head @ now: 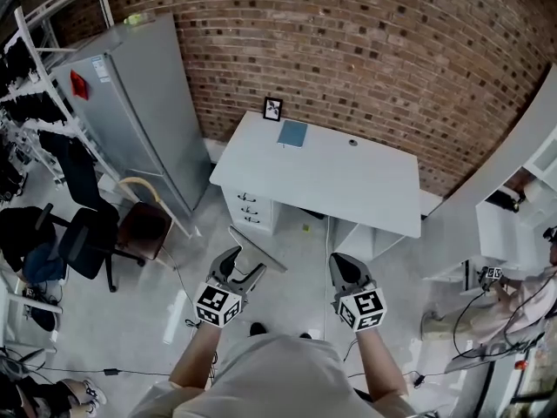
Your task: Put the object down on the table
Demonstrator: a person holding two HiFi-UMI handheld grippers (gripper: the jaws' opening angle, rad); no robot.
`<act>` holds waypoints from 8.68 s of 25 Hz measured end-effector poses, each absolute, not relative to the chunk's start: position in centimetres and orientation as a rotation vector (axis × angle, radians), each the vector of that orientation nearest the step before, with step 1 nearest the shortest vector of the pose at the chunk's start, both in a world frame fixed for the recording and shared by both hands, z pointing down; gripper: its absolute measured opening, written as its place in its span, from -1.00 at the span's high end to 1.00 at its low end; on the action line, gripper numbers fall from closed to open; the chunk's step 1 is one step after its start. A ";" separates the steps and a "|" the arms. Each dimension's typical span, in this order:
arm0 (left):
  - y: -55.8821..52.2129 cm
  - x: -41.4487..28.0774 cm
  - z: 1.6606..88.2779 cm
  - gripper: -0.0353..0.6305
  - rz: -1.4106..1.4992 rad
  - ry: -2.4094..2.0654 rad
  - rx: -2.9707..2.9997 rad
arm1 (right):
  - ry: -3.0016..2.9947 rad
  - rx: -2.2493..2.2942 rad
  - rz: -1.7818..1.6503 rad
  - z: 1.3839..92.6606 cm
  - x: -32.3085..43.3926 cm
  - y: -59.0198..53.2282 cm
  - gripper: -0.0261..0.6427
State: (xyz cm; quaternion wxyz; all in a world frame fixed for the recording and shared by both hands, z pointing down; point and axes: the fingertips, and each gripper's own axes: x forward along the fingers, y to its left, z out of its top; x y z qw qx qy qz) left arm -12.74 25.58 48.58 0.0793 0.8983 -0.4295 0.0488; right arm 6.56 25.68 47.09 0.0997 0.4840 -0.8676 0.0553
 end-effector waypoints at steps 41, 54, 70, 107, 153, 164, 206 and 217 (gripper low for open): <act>15.5 -19.3 51.9 0.06 0.162 -1.251 2.628 | -2.506 1.474 0.298 50.6 0.7 15.2 0.92; 5.5 -13.2 52.2 0.06 0.240 -1.318 2.566 | -2.559 1.357 0.346 51.3 6.2 3.9 0.92; -2.3 -7.5 53.4 0.06 0.314 -1.327 2.533 | -2.550 1.309 0.462 54.6 11.9 -2.8 0.92; -31.4 -8.5 73.7 0.06 0.813 -0.810 2.545 | -2.158 1.576 0.794 64.5 7.7 -19.8 0.92; -40.4 -4.5 95.0 -0.18 1.178 -0.743 2.330 | -2.026 1.582 1.034 71.4 9.7 -24.3 0.91; -40.2 -5.1 91.0 -0.26 1.135 -0.786 2.346 | -2.098 1.546 0.964 68.7 10.5 -24.1 0.92; -27.1 -10.3 51.8 0.43 0.464 -1.246 2.533 | -2.445 1.428 0.400 50.1 11.7 -24.7 0.92; -27.4 -11.9 48.4 0.91 0.325 -1.306 2.555 | -2.498 1.399 0.319 48.4 10.2 -25.3 0.92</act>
